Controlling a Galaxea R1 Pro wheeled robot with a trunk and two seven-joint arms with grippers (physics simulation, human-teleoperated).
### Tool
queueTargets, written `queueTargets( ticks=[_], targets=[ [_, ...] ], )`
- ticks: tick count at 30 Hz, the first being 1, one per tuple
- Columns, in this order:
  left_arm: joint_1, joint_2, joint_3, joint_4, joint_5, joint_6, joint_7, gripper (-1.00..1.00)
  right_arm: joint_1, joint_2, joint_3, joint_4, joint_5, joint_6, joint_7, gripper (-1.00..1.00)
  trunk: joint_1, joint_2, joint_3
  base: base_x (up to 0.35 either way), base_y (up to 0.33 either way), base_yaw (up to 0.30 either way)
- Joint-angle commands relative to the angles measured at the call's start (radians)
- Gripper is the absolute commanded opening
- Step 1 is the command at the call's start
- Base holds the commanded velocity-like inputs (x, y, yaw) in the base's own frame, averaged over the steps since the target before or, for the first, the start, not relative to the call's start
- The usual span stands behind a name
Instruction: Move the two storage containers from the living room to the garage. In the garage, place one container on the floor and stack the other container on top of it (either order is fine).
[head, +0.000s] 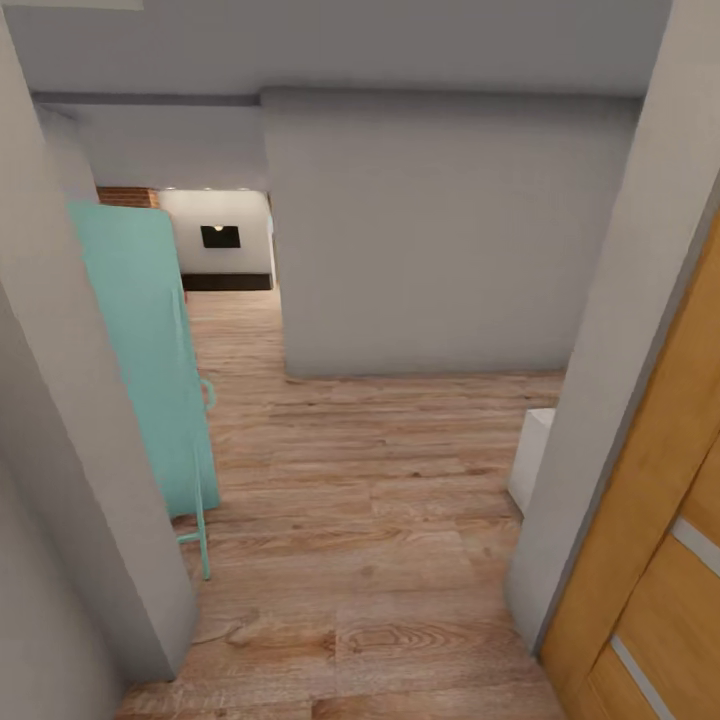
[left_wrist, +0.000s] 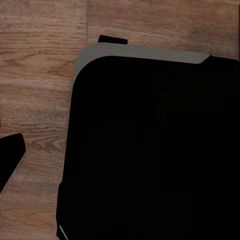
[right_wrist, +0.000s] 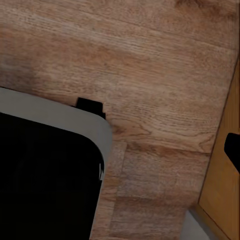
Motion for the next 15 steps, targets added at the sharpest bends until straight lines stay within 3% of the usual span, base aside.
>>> queueTargets(
  ticks=[1, 15],
  targets=[
    [0.0, 0.0, 0.001, -0.001, 0.006, -0.001, 0.0, 1.0, -0.001, 0.001, 0.008, 0.003, -0.01, -0.006, -0.001, 1.0, 0.001, 0.0, -0.001, 0.323, 0.0, 0.0],
    [0.001, -0.003, 0.003, -0.001, 0.006, -0.001, 0.0, 1.0, -0.001, 0.0, 0.008, 0.003, -0.01, -0.006, -0.001, 1.0, 0.001, 0.0, -0.001, 0.324, 0.0, 0.0]
  ],
)
